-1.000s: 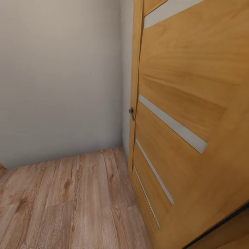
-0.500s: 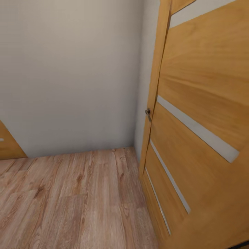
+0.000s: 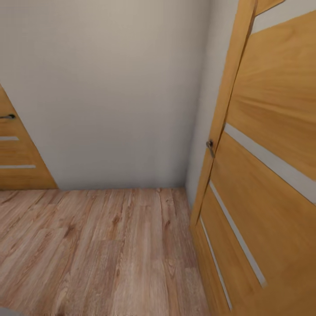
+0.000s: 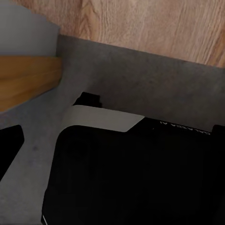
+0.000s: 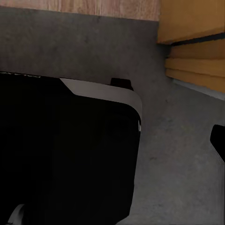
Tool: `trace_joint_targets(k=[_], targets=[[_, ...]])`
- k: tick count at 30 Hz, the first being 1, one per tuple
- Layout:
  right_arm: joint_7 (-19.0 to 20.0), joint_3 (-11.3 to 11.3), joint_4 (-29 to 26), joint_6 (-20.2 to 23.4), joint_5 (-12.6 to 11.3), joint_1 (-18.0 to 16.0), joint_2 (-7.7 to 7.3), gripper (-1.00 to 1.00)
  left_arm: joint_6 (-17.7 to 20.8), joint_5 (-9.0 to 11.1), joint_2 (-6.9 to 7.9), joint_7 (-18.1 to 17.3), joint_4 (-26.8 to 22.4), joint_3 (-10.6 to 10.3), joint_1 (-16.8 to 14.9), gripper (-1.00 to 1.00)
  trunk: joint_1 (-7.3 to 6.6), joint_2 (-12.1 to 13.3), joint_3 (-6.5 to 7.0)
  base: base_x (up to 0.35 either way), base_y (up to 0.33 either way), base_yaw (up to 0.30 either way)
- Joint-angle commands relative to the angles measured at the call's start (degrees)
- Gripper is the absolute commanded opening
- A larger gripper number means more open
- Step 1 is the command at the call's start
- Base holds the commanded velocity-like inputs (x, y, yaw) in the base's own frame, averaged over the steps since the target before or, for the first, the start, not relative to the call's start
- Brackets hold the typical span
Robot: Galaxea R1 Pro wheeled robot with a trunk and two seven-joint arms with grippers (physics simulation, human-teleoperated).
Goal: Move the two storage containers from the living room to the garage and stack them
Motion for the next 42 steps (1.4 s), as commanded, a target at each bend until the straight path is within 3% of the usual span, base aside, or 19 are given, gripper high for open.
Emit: trace_joint_targets(k=[1, 14, 42], targets=[[-0.06, 0.48, 0.17, -0.30, -0.49, -0.05, 0.04, 1.00, -0.13, 0.42, -0.02, 0.16, 0.03, -0.16, -0.05, 1.00, 0.01, -0.05, -0.07, 0.000, 0.000, 0.274], [-0.06, 0.48, 0.16, -0.33, -0.49, -0.05, 0.04, 1.00, 0.17, 0.45, 0.03, -0.02, 0.03, -0.16, -0.05, 1.00, 0.01, -0.05, -0.07, 0.042, 0.000, 0.181], [-0.06, 0.48, 0.16, -0.34, -0.49, -0.05, 0.04, 1.00, 0.11, 0.36, 0.06, -0.11, 0.03, -0.16, -0.04, 1.00, 0.01, -0.05, -0.07, 0.316, 0.000, 0.007]])
